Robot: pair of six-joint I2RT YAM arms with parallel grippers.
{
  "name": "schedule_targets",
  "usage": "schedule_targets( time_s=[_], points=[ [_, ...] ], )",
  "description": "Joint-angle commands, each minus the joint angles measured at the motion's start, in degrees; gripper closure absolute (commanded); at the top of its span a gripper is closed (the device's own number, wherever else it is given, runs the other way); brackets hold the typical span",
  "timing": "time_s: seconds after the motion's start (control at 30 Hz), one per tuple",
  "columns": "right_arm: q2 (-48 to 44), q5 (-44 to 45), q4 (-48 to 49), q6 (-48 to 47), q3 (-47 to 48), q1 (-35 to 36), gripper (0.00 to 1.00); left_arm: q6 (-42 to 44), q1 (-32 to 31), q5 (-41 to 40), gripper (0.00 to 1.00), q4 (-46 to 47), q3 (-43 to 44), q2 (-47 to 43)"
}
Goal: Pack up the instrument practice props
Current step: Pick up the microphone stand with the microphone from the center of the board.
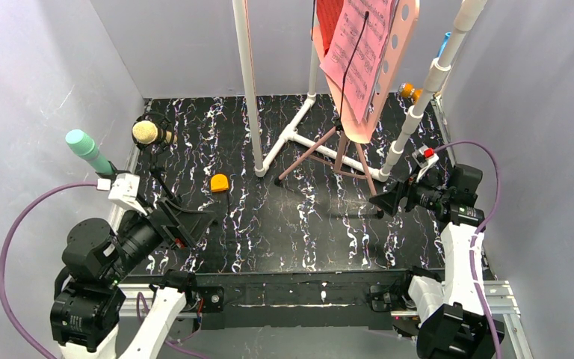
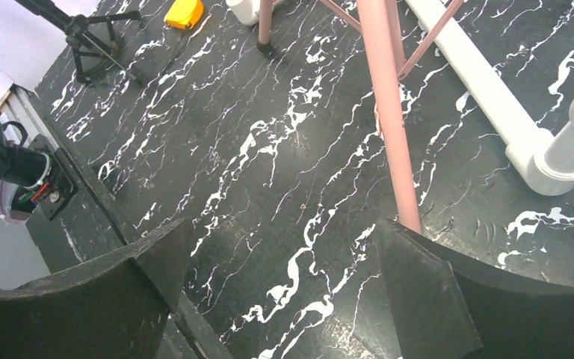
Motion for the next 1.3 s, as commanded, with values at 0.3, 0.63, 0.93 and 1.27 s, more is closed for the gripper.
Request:
schedule_targets(
  time_s=[0.3, 0.63, 0.93, 1.27],
  points=[
    [-0.93, 0.85, 1.90, -4.37, 0.59, -0.25, 0.00, 3.92, -0.24, -8.56, 0.00, -4.98, 4.67, 2.68],
    [0.43, 2.64, 3.61, -3.17, 0.24, 1.36, 0.00, 4.40, -0.29, -16.90, 0.00, -10.76, 13.56, 6.03],
    [0.44, 6.02, 3.48, -3.80, 0.20, 3.67, 0.00, 3.31, -0.24, -26.66, 0.00, -12.69, 14.03, 9.81],
    [1.67, 7.49, 3.95, -3.62, 0.34, 3.73, 0.00, 12.26, -0.28, -31.01, 0.00, -2.09, 1.35, 11.37]
  ],
)
